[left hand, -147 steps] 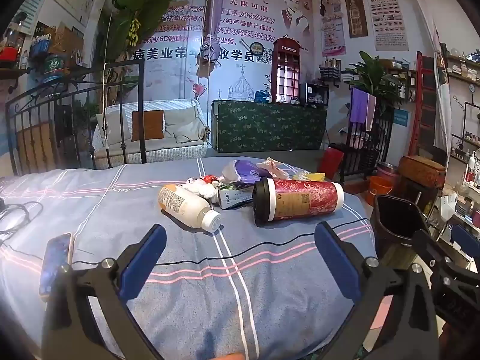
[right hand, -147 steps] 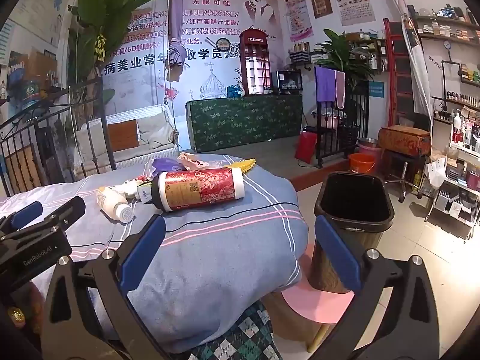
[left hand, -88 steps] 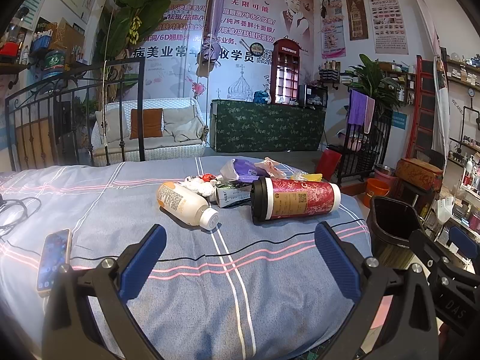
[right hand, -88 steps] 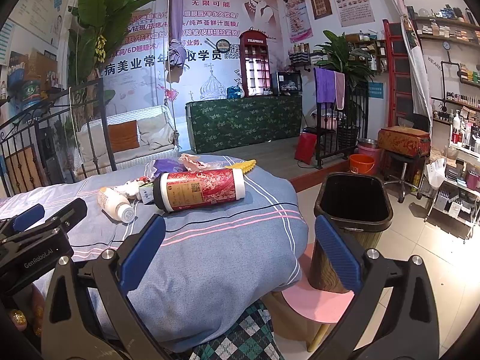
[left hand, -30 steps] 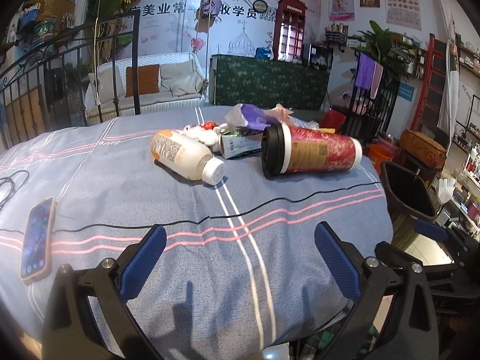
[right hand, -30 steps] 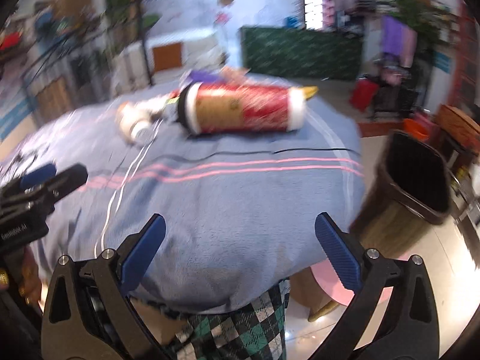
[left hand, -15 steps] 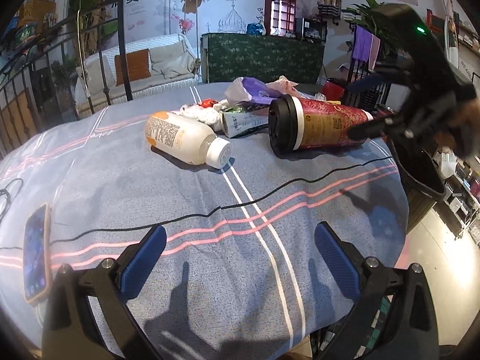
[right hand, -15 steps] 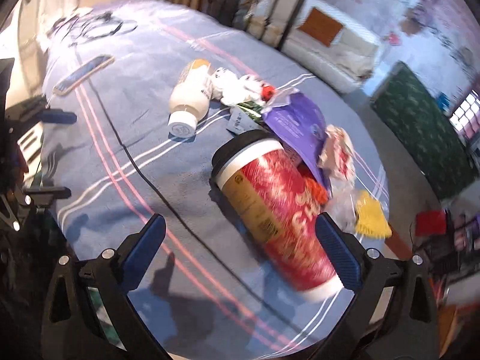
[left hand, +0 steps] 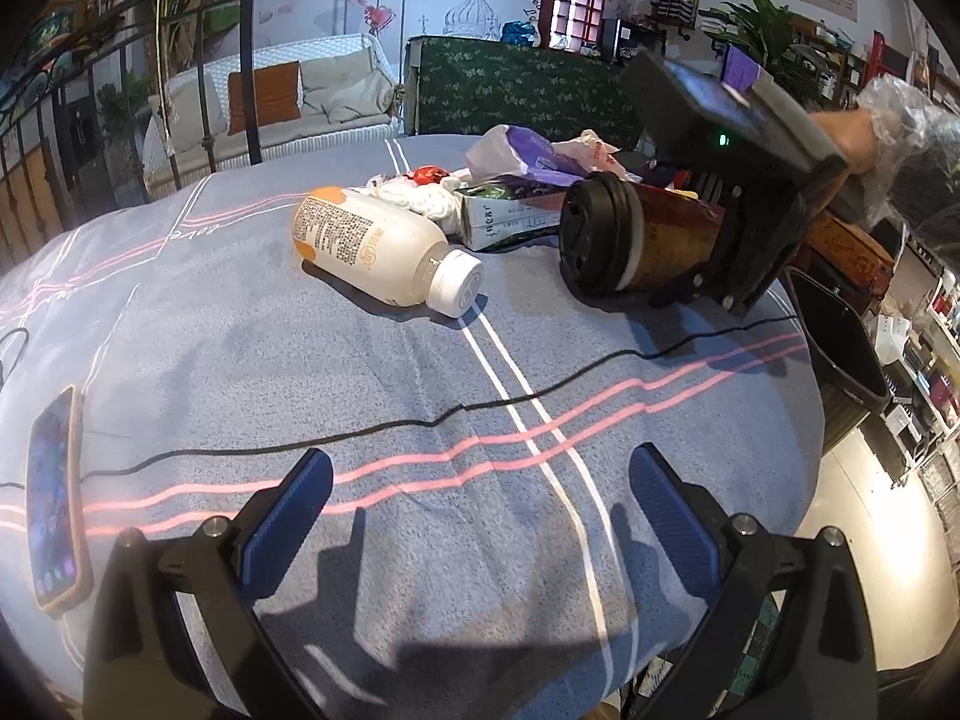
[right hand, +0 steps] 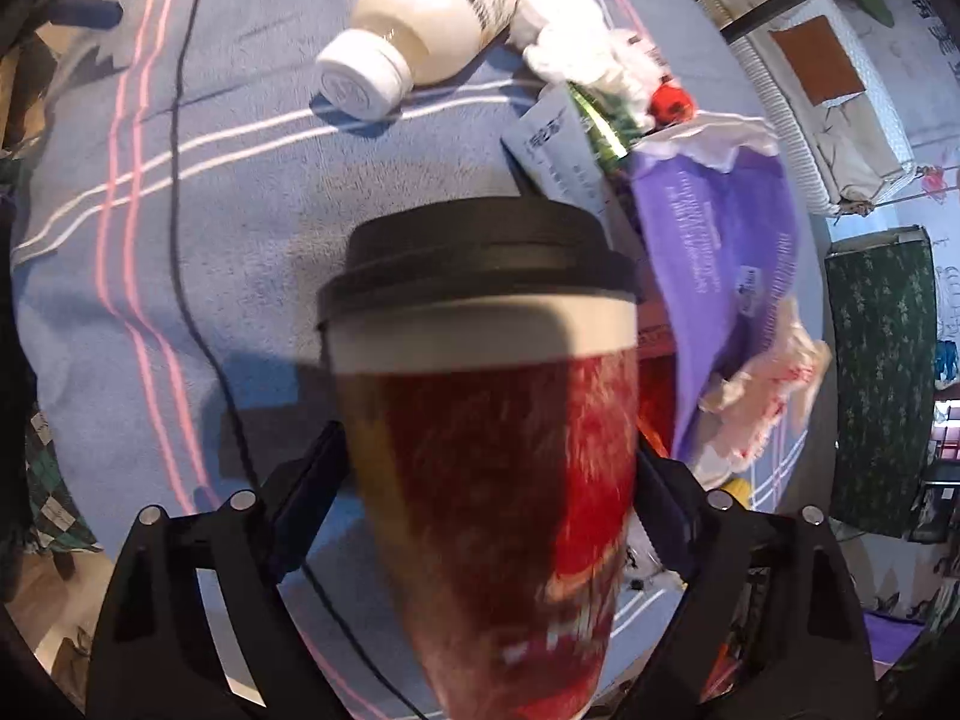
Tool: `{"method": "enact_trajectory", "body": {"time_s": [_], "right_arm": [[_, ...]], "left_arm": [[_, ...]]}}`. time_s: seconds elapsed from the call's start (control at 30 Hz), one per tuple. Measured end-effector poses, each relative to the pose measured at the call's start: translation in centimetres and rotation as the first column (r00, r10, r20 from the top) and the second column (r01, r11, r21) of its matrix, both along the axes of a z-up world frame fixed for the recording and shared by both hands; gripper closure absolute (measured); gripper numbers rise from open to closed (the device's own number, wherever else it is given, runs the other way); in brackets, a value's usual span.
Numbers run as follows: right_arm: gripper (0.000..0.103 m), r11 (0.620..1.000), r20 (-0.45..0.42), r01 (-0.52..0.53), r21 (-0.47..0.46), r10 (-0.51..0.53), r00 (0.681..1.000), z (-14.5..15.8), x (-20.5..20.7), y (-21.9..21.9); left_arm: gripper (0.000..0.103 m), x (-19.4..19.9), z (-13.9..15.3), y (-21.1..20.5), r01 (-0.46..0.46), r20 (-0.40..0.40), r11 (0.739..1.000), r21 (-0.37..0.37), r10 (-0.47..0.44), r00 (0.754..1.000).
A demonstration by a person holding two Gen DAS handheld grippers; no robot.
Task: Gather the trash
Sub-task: 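Grasp the red coffee cup with the right tool, then grasp the white-and-orange bottle with the left tool while the right tool lifts the cup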
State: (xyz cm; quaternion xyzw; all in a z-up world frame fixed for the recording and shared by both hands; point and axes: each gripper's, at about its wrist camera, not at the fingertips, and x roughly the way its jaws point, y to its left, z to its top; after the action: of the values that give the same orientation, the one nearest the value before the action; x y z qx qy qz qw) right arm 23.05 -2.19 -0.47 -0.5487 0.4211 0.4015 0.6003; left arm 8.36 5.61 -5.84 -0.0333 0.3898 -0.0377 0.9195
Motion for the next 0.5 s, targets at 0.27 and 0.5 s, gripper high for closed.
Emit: {"method": "enact_trajectory", "body": {"time_s": [0.27,0.5], "right_arm": [[0.024,0.998,0.056,0.053,0.044,-0.056,0.997,0.3,-0.5,0.3],[0.024,0.965,0.123,0.157,0.211,-0.186,0.975,4.0,-2.0,-1.0]], "left_arm": [[0.005,4.0,-0.3,1.8,-0.021,-0.094,0.999,-0.03,0.018,0.995],[0.005,10.9,1.5,6.3,-0.153,-0.235,0.981,-0.115,0.123,0.964]]}}
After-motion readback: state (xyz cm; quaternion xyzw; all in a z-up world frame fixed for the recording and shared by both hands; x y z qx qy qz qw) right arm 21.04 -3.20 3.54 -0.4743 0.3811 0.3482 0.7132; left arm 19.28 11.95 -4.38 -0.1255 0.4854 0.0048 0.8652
